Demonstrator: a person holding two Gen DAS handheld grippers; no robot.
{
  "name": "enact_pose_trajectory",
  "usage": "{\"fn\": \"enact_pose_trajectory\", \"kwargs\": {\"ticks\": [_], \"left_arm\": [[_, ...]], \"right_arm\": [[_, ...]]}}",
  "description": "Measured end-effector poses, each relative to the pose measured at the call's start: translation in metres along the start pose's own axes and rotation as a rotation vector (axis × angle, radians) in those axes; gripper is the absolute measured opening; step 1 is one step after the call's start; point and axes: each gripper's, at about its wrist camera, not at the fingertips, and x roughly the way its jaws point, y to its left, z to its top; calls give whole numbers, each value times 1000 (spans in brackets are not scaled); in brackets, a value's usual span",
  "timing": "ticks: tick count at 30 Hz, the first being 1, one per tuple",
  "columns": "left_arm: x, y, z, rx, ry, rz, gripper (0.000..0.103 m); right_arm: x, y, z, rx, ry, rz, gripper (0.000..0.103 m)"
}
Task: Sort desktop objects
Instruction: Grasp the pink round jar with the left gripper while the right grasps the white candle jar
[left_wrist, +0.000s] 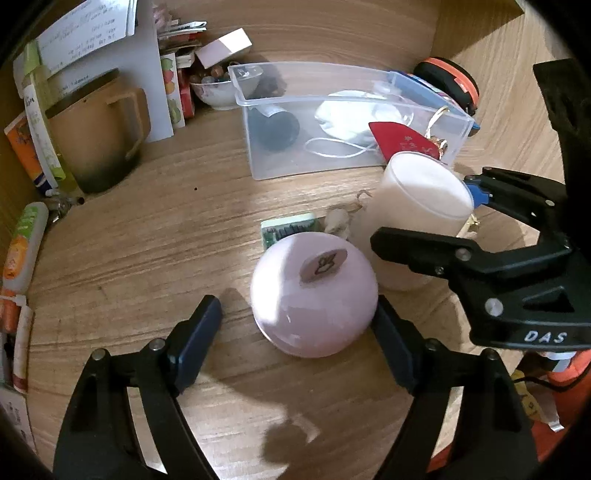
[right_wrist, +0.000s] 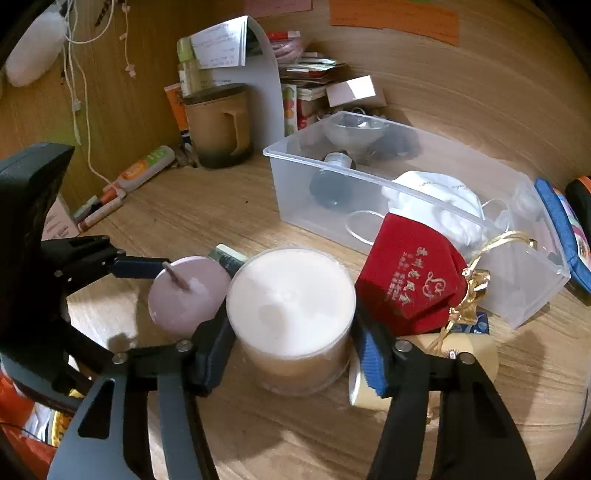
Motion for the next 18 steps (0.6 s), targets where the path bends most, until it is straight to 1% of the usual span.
{"fn": "enact_pose_trajectory", "kwargs": {"ticks": [4,6,9,10,11,14,18], "left_arm": [[5,-6,3,24,0,39,80],[6,-8,4,28,-6,47,78],[7,-6,6,21,-15,55,69],[7,-5,7,18,-18,57,65],[7,-5,7,17,-21,60,63],[8,-6,7,14,-29,66,63],[8,-8,8,9,-29,71,63]], "right_arm": [[0,-1,-1,0,-9,5,55],[0,-4,0,16,-6,19,55],[0,-13,3,66,5,67,55],[0,-17,4,87,12,86,55],[1,-22,5,109,20,109,55],[1,-32,8,160,31,159,55],[-3,-33,8,166,32,149,55]]}}
